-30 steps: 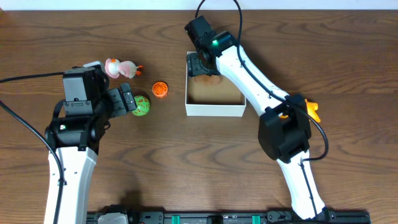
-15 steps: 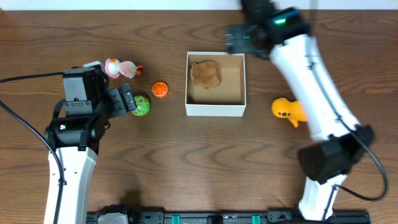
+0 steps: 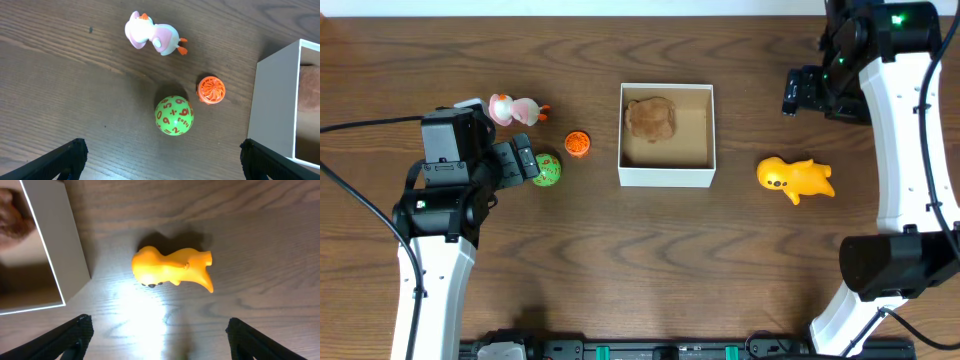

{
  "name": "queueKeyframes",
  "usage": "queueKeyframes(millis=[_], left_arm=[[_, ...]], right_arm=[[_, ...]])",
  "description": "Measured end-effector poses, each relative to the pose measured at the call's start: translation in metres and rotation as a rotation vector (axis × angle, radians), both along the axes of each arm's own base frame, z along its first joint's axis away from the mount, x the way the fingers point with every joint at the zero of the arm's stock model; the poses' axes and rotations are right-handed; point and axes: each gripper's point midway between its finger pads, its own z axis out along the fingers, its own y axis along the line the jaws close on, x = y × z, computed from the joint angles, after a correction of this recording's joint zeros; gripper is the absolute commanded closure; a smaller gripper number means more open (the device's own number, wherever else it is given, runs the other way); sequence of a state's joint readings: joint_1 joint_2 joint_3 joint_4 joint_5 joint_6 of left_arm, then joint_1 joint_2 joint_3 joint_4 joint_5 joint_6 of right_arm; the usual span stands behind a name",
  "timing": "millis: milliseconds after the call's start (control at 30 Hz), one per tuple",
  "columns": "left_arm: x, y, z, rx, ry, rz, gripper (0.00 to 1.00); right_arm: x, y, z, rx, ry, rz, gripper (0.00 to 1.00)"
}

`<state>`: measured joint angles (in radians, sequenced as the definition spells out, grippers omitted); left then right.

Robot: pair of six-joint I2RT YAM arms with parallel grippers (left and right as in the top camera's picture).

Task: Pack container
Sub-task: 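Move the right gripper to the yellow toy and grasp it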

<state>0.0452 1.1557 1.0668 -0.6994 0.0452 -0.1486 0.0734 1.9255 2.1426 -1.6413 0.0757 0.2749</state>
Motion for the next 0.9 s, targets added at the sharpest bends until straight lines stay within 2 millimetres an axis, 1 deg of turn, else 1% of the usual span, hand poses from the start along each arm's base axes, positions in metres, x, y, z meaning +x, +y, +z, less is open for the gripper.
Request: queueKeyframes(millis=[133,200,333,400,467,567,633,700,800,867,900], left_arm=[[0.0,0.0,0.0,0.0,0.0,0.0,0.02],[0.0,0.0,0.0,0.0,0.0,0.0,0.02],[0.0,0.0,0.0,0.0,0.0,0.0,0.02],[0.0,0.0,0.0,0.0,0.0,0.0,0.02],[0.0,0.0,0.0,0.0,0.0,0.0,0.02],[0.0,0.0,0.0,0.0,0.0,0.0,0.02],[0.0,0.0,0.0,0.0,0.0,0.0,0.02],[0.0,0.0,0.0,0.0,0.0,0.0,0.02],[0.0,0.0,0.0,0.0,0.0,0.0,0.02],[0.0,0.0,0.0,0.0,0.0,0.0,0.02],[0.0,0.0,0.0,0.0,0.0,0.0,0.02]], right_arm=[[-0.007,0.0,-0.019,-0.004,0.06,0.01,0.11],[-0.01,0.0,-0.033,-0.004,0.093,0.016,0.15],[-0.012,0.001,-0.072,-0.005,0.141,0.047,0.13],[-0.016,0.0,-0.085,-0.006,0.164,0.06,0.13],[-0.02,0.001,-0.096,-0.008,0.188,0.078,0.13],[-0.027,0.004,-0.105,-0.003,0.2,0.114,0.11],[-0.034,0.007,-0.1,-0.002,0.186,0.141,0.07],[-0.04,0.01,-0.087,0.002,0.142,0.164,0.05],[-0.048,0.018,-0.055,0.019,0.009,0.199,0.07],[-0.054,0.023,-0.042,0.034,-0.065,0.208,0.07],[-0.058,0.025,-0.038,0.041,-0.095,0.209,0.08]])
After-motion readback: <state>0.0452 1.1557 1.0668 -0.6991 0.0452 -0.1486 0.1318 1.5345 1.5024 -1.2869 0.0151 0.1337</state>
